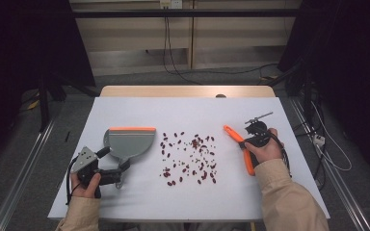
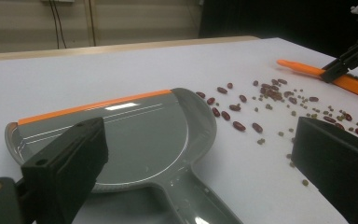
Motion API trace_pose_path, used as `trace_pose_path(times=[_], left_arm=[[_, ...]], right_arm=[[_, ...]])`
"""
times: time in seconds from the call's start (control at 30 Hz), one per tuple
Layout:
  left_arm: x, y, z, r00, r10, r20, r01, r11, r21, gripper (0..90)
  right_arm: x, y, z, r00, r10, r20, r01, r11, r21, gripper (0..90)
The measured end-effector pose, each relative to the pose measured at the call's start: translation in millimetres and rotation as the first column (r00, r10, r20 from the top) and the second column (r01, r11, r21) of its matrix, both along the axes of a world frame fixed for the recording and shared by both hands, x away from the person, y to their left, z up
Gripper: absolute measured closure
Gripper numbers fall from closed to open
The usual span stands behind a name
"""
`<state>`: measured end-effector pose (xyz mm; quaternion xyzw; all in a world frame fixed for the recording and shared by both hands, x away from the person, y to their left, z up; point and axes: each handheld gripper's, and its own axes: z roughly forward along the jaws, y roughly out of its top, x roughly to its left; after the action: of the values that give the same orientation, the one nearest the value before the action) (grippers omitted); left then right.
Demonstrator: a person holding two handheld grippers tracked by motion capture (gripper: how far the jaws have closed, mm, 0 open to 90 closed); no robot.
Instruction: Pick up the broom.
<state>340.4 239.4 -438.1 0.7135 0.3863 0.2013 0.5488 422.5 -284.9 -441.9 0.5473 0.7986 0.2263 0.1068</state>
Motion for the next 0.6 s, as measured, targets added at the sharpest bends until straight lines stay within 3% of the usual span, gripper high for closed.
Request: trace_pose_path(times=[0.17,0.4,0.47,0.5,0.53,0.57,0.6], left_arm=[[-0.3,0.6,1.1,1.0,-0.005,0.005,0.005,0.9999,0.012,3.3],[0.1,0.4,1.1,1.0,-0.007,0.007,0.007,0.9999,0.012,3.3],[-0.1,0.4,1.3,0.9999,-0.007,0.008,0.007,0.9999,0.014,3.3],[-0.2,0.3,1.4,0.9999,-0.006,0.008,0.006,0.9999,0.013,3.3],[-0.2,0.5,1.6,0.9999,-0.005,0.009,0.005,0.9999,0.016,3.3],[-0.1,0.7,1.7,0.9999,-0.004,0.01,0.004,0.9998,0.017,3.3],[-0.1,0.6,1.7,0.9999,-0.002,0.01,0.002,0.9999,0.014,3.3]], right_arm=[[-0.4,-1.4,1.4,0.9999,0.001,0.016,-0.001,1.0,0.003,69.7],[-6.9,-8.7,11.9,0.9953,-0.018,0.095,0.013,0.998,0.06,70.5],[-12.1,-12.2,16.2,0.9885,-0.034,0.147,0.018,0.994,0.108,70.6],[-12.1,-12.2,16.2,0.9885,-0.034,0.147,0.018,0.994,0.108,70.6],[-16.4,-14.2,18.2,0.9814,-0.047,0.186,0.022,0.99,0.136,70.6],[-16.4,-14.2,18.2,0.9814,-0.047,0.186,0.022,0.99,0.136,70.6],[-20.8,-15.4,20.8,0.9719,-0.053,0.229,0.019,0.989,0.15,70.6]])
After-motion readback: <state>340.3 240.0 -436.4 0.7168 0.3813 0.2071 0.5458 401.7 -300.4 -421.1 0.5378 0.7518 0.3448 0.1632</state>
